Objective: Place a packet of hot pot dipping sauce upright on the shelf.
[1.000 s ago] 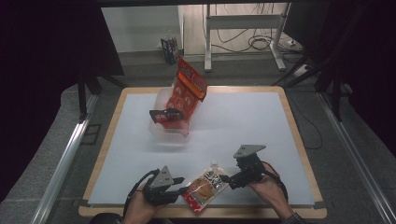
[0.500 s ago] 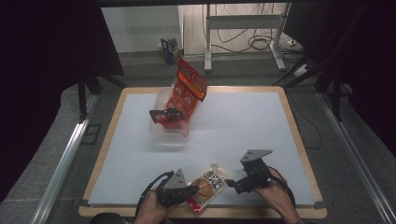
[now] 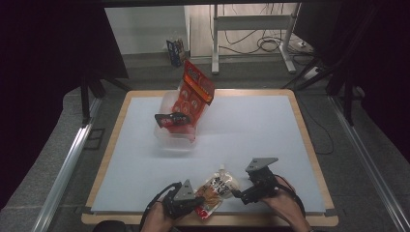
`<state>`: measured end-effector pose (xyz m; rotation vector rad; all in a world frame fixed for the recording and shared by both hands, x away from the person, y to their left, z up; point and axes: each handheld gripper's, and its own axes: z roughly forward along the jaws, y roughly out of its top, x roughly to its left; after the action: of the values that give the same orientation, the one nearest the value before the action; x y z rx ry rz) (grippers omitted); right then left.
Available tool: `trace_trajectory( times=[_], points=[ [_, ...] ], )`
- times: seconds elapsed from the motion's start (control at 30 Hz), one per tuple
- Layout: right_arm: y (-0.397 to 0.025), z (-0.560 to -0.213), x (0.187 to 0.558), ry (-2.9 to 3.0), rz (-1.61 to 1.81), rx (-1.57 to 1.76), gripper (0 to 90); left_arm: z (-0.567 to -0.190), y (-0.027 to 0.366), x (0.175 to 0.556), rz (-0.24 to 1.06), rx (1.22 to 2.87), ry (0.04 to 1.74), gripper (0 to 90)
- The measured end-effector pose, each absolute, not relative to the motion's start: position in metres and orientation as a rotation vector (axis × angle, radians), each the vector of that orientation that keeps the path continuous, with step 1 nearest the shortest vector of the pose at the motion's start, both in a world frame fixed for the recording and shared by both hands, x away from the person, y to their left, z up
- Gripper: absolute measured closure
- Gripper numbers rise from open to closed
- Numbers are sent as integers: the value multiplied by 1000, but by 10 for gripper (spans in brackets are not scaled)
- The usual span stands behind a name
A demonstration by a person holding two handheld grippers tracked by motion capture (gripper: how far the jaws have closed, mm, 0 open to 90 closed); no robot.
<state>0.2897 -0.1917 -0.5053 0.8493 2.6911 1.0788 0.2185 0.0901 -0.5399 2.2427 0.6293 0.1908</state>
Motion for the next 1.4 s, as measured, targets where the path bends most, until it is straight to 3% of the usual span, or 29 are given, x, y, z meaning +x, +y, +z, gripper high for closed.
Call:
trace_trajectory(
  times=[0.53,0.8,0.87,1.2,1.4],
  points=[
    [-166,-512,284,2831,1146,835,57,-542,96,220,150,2236,664,900],
    [-148,-522,288,2913,1171,910,283,-542,96,219,165,2238,661,900],
    [-145,-522,290,2934,1234,973,305,-542,96,218,166,2238,661,900],
    [-143,-516,296,2912,1390,993,612,-541,96,219,175,2256,642,900],
    [-139,-509,295,2896,1404,948,728,-540,95,218,183,2261,632,898]
  ],
)
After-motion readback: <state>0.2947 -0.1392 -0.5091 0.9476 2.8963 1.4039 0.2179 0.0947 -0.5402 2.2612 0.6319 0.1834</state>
